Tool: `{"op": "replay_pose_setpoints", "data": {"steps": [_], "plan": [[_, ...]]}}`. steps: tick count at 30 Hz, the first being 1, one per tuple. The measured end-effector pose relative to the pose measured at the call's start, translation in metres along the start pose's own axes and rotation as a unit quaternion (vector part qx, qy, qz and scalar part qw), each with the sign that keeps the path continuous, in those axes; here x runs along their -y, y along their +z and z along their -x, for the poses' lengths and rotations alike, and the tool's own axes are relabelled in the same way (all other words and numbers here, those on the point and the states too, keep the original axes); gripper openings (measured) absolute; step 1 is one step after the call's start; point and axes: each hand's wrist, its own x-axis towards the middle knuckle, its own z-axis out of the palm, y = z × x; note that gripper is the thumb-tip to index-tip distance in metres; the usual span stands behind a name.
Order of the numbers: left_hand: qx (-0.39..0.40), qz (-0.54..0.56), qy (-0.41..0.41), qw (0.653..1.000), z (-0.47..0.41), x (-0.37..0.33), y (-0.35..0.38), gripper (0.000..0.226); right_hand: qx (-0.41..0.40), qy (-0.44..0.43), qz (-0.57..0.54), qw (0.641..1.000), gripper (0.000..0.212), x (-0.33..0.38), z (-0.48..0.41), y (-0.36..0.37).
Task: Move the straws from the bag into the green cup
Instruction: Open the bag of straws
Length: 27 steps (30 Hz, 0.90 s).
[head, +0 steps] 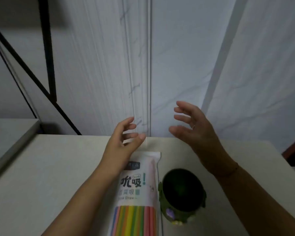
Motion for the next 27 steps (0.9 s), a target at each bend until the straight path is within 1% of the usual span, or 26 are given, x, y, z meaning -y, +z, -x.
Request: {"op": "replay_pose_setpoints", "data": {"steps": [3,5,9,11,13,15,17,18,19,21,24,27], "plan": [[-0.011,-0.009,0.009,1.000,0.021,-0.008,0.002,0.060,-0.017,-0.006,-0.021,1.000,0.057,0.014,0.018,-0.008],[-0.010,-0.013,0.013,1.000,0.038,-0.012,0.003,0.057,-0.019,-0.002,-0.031,0.999,0.056,0.025,0.035,-0.013],[-0.015,-0.063,-0.006,0.998,0.069,-0.009,0.006,0.058,-0.024,0.010,-0.026,0.999,0.055,0.041,0.071,-0.015],[-0.039,-0.115,-0.039,0.992,0.082,-0.001,0.007,0.062,-0.034,0.018,-0.035,0.999,0.053,0.048,0.087,-0.014],[-0.053,-0.173,-0.111,0.977,0.092,0.009,0.008,0.072,-0.045,0.027,-0.050,0.997,0.051,0.052,0.102,-0.010],[-0.043,-0.236,-0.185,0.953,0.101,0.017,0.008,0.083,-0.056,0.035,-0.066,0.996,0.047,0.056,0.115,-0.002],[-0.031,-0.292,-0.219,0.930,0.108,0.020,0.011,0.090,-0.063,0.035,-0.075,0.995,0.044,0.060,0.126,0.007],[-0.033,-0.301,-0.227,0.926,0.110,0.020,0.011,0.093,-0.066,0.035,-0.079,0.994,0.043,0.062,0.131,0.011],[-0.038,-0.293,-0.234,0.926,0.111,0.019,0.012,0.093,-0.068,0.035,-0.086,0.993,0.043,0.063,0.135,0.016],[-0.041,-0.252,-0.248,0.935,0.112,0.017,0.010,0.085,-0.068,0.041,-0.097,0.992,0.043,0.065,0.141,0.025],[-0.042,-0.196,-0.264,0.943,0.115,0.016,0.002,0.063,-0.063,0.042,-0.094,0.993,0.043,0.066,0.146,0.034],[-0.078,-0.100,-0.257,0.958,0.123,0.010,-0.008,0.037,-0.048,0.040,-0.089,0.994,0.041,0.067,0.149,0.044]]}}
